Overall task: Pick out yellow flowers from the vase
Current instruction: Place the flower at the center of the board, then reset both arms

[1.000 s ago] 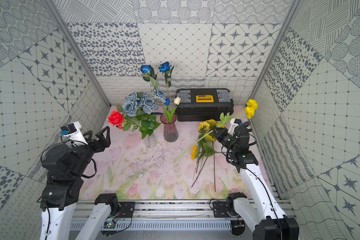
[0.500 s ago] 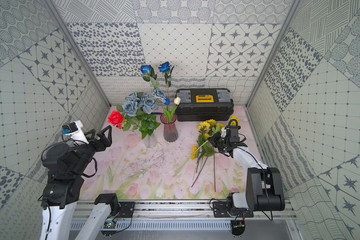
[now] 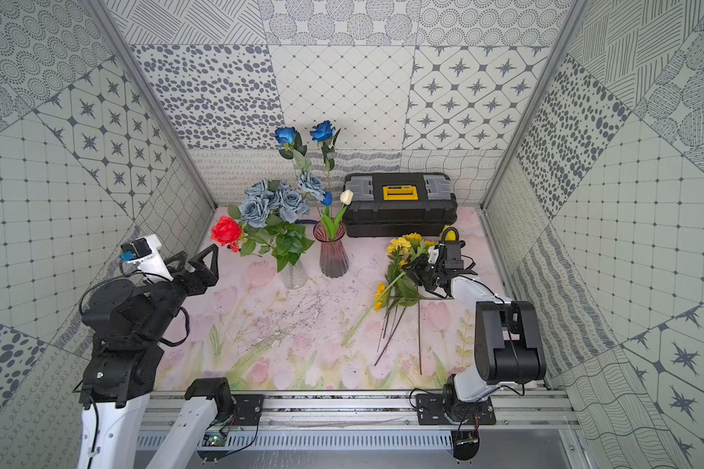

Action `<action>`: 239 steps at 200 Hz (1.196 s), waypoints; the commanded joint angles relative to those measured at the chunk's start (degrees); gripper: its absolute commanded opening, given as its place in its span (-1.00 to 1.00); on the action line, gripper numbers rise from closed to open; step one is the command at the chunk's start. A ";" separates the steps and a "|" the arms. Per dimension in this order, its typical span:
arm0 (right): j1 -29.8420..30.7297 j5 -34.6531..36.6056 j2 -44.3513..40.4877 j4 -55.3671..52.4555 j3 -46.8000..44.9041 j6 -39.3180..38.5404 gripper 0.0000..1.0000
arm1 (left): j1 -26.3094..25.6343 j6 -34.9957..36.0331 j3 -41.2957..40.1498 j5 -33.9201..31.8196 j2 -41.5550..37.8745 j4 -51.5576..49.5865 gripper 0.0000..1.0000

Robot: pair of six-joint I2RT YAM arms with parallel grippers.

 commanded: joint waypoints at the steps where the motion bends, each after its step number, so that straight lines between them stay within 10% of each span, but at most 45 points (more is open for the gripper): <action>1: -0.19 -0.57 -0.11 1.87 1.70 -0.09 -0.30 | -0.19 0.51 0.60 0.89 0.13 2.37 0.81; 114: -0.18 2.67 -9.96 -8.84 5.24 -3.71 0.96 | -0.18 2.94 3.82 -7.70 0.36 -2.00 0.83; 169: -0.13 4.73 -15.93 -16.54 9.11 -7.64 0.96 | -0.22 4.54 5.82 -22.85 1.23 -7.92 0.84; 239: -0.22 25.25 -26.21 -12.86 8.10 -15.75 0.96 | -0.03 -4.10 -9.10 -45.43 2.31 -5.65 0.93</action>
